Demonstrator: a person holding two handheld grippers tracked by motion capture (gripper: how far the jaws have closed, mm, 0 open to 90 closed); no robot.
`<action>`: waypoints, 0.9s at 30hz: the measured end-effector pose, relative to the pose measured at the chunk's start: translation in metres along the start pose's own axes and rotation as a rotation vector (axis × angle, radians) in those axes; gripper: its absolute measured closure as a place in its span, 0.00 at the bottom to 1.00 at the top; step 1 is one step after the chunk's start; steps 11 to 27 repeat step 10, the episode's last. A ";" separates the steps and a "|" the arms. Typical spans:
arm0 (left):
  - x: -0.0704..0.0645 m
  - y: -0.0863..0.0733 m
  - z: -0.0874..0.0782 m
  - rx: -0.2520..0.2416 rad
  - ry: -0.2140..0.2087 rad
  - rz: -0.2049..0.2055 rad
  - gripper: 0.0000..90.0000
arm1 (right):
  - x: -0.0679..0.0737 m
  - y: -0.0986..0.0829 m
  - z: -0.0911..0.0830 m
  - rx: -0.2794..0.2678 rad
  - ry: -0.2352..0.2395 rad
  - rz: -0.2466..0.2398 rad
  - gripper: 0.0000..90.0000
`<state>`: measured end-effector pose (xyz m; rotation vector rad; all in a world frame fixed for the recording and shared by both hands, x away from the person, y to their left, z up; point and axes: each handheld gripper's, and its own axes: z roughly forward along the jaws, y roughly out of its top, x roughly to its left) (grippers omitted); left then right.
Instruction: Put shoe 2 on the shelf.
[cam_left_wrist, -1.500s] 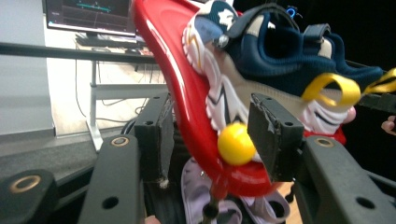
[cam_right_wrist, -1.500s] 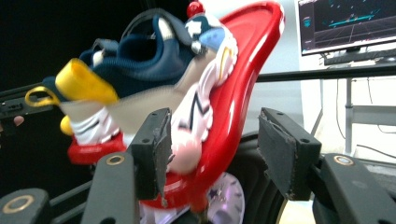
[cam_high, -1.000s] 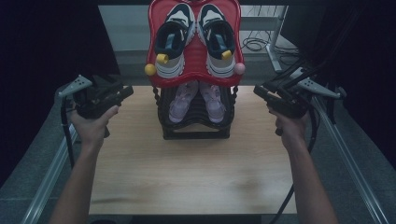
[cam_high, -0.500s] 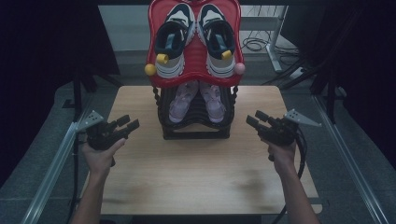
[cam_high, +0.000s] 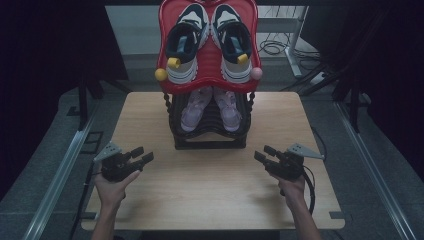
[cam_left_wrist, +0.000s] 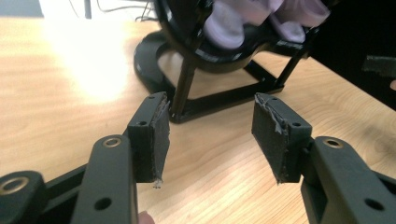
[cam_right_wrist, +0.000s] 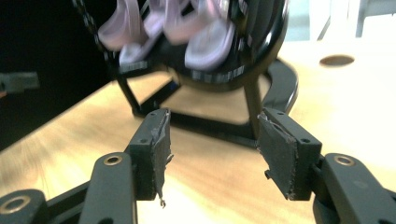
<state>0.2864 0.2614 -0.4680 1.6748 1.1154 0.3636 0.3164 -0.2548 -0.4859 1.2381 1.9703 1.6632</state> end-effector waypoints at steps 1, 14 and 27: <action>0.001 -0.001 0.000 0.008 0.006 0.003 0.52 | 0.000 -0.003 0.002 0.007 -0.002 0.001 0.49; -0.001 -0.001 0.000 -0.007 0.005 0.004 0.51 | 0.003 -0.003 0.001 -0.001 -0.003 -0.015 0.46; -0.001 -0.001 0.000 -0.007 0.005 0.004 0.51 | 0.003 -0.003 0.001 -0.001 -0.003 -0.015 0.46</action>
